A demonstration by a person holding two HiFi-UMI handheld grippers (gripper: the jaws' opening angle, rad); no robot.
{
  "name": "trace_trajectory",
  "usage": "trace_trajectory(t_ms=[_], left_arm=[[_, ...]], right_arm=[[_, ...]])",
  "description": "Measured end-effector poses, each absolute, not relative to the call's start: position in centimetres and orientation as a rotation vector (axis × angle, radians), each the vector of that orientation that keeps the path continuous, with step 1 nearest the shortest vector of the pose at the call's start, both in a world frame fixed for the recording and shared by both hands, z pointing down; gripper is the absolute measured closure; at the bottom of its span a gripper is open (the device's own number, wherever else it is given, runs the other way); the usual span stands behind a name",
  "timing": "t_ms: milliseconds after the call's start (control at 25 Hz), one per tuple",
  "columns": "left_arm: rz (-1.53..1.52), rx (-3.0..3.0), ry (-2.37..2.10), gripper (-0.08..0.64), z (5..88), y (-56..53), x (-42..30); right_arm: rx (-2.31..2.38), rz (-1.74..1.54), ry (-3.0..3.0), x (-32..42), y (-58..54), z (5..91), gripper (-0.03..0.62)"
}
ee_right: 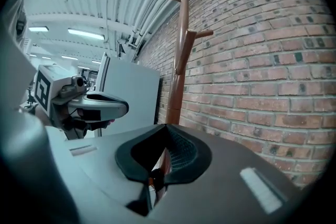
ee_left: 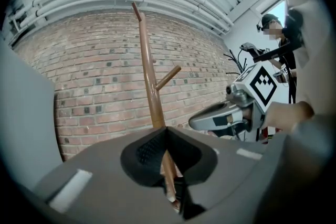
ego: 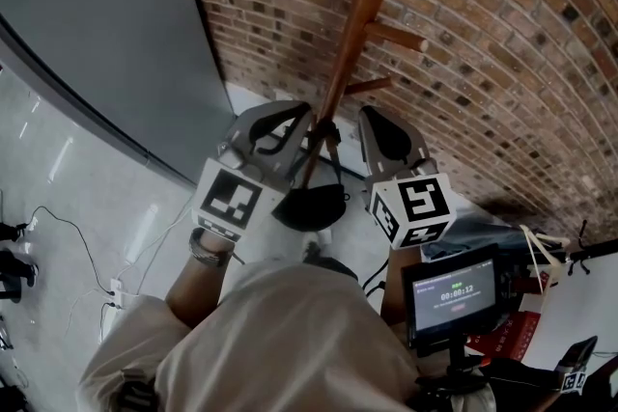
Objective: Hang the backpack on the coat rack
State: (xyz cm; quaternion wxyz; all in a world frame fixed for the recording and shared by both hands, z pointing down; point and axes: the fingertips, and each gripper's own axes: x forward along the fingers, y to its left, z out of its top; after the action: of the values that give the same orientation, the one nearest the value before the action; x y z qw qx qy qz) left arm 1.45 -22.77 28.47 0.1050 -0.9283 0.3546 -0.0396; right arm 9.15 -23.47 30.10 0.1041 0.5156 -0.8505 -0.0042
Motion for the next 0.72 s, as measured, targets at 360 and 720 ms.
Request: trace_trajectory(t_ms=[360, 720], left_arm=[[-0.057, -2.719, 1.058, 0.560, 27.3, -22.8, 1.4], [-0.063, -2.734, 1.041, 0.560, 27.8, -22.6, 1.9]], right_arm=[[1.559, -0.039, -2.533, 9.5, -23.0, 28.3, 0.592], [1.562, -0.021, -2.536, 9.7, -22.9, 28.6, 0.592]])
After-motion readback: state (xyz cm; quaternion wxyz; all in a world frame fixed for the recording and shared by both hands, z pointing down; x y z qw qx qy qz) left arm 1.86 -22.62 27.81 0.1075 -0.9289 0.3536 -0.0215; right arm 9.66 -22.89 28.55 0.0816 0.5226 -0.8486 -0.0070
